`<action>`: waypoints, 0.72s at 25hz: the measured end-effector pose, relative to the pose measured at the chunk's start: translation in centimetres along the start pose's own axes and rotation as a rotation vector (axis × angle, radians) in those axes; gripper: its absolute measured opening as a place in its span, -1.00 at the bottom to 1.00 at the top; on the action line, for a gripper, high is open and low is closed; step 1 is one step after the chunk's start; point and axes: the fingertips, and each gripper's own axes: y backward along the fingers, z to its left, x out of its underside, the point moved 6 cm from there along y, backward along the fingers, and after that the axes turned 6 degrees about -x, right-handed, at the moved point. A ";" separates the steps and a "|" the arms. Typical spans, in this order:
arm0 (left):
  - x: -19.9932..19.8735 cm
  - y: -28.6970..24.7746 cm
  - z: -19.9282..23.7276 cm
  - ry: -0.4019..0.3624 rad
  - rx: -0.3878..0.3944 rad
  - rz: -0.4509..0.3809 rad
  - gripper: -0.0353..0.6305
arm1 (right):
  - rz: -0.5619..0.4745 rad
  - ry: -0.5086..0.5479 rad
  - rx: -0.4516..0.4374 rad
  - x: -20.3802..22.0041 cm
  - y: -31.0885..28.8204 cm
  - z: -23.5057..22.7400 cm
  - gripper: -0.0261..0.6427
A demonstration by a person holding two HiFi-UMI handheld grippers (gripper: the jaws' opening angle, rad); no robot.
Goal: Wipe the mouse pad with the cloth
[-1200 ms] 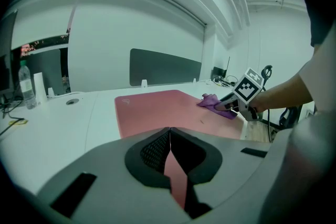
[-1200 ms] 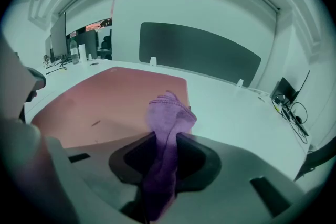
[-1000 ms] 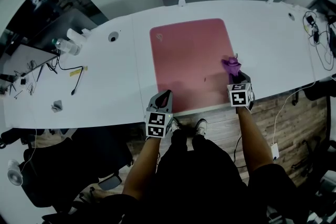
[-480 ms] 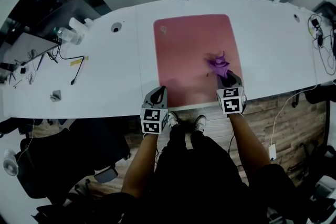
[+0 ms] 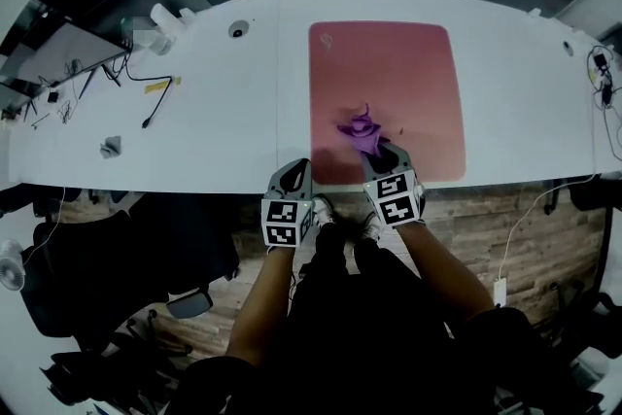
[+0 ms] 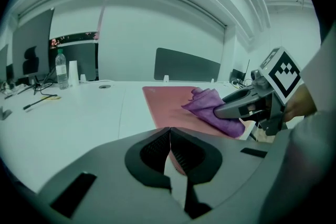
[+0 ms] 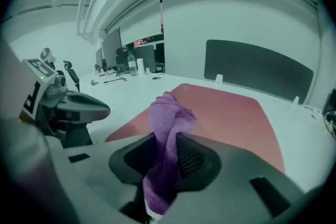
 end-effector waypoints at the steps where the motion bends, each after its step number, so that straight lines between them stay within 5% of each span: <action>1: 0.2 0.3 0.2 0.003 -0.009 -0.001 -0.83 | -0.002 0.005 -0.024 -0.2 -0.4 0.9 -0.58; 11: 1.4 3.1 2.9 0.029 -0.077 0.002 -0.83 | 0.031 0.059 -0.202 -1.1 -3.7 8.1 -0.58; 18: 2.1 3.6 3.0 0.034 -0.082 0.006 -0.83 | 0.119 0.117 -0.204 0.3 -5.2 8.9 -0.58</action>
